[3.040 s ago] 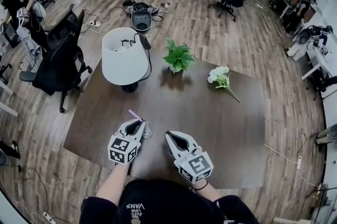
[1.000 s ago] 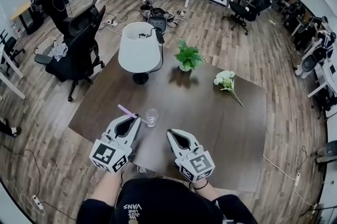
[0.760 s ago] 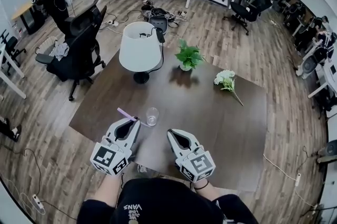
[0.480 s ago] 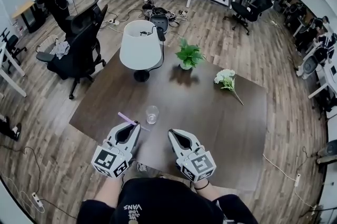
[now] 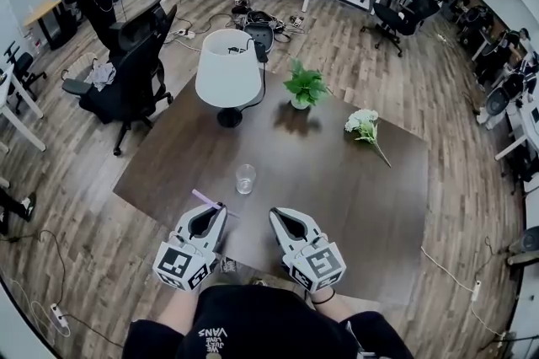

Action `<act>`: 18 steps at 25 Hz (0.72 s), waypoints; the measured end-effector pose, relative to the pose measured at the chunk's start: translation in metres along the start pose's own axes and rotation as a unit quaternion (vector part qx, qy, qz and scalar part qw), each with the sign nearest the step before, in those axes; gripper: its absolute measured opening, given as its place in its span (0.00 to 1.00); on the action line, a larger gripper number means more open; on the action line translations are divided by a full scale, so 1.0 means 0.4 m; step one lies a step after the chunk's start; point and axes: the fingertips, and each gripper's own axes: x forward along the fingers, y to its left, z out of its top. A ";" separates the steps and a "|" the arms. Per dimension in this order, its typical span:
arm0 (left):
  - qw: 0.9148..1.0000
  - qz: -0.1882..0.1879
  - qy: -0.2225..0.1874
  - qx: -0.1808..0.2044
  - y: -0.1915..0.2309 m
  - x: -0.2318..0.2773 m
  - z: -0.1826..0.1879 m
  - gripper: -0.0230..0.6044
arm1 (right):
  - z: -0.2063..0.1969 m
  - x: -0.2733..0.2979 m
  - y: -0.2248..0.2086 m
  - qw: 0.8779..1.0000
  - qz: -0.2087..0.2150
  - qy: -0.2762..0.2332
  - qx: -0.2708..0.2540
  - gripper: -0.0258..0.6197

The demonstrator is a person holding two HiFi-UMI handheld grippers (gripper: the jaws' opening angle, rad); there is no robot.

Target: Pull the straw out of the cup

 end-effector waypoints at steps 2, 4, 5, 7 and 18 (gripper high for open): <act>1.000 0.006 0.003 -0.003 -0.007 -0.011 -0.014 0.09 | -0.003 -0.005 0.007 1.000 0.002 0.002 0.000 0.07; 1.000 0.010 0.005 -0.008 -0.013 -0.021 -0.025 0.09 | -0.006 -0.008 0.012 1.000 0.005 0.003 -0.002 0.07; 1.000 0.013 0.005 -0.011 -0.015 -0.026 -0.030 0.09 | -0.006 -0.009 0.014 1.000 0.006 0.004 -0.002 0.07; 1.000 0.017 0.005 -0.013 -0.022 -0.034 -0.043 0.09 | -0.009 -0.012 0.018 1.000 0.007 0.006 -0.001 0.07; 1.000 0.017 0.013 -0.020 -0.041 -0.039 -0.075 0.09 | -0.018 -0.016 0.025 1.000 0.012 0.007 0.000 0.07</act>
